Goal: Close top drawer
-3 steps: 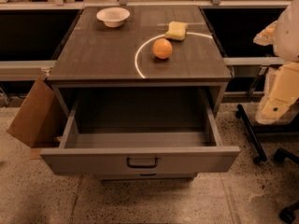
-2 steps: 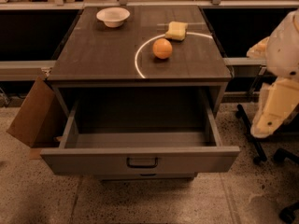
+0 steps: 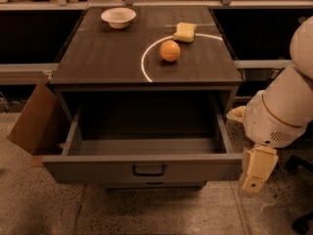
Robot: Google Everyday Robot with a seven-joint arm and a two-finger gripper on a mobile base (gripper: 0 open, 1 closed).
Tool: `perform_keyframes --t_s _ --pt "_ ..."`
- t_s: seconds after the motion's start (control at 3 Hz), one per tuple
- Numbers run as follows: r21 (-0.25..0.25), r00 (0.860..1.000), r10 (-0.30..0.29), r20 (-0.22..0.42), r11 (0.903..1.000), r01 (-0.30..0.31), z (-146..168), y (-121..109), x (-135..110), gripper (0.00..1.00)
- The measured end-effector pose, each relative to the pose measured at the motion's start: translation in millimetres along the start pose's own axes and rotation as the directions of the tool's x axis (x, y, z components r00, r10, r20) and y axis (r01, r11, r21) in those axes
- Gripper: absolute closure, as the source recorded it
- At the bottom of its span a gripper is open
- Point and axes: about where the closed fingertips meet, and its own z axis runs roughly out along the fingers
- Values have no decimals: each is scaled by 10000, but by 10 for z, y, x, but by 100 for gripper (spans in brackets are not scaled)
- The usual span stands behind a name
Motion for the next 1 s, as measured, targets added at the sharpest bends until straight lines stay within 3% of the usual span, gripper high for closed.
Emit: perform_keyframes --t_s 0.33,0.67,1.0 --pt "-1 10000 -1 1 10000 1 1 0 0 0" --pt "-360 9988 -358 331 9987 370 270 118 -1 4" --pt "-512 9939 -771 784 9954 812 606 270 40 26"
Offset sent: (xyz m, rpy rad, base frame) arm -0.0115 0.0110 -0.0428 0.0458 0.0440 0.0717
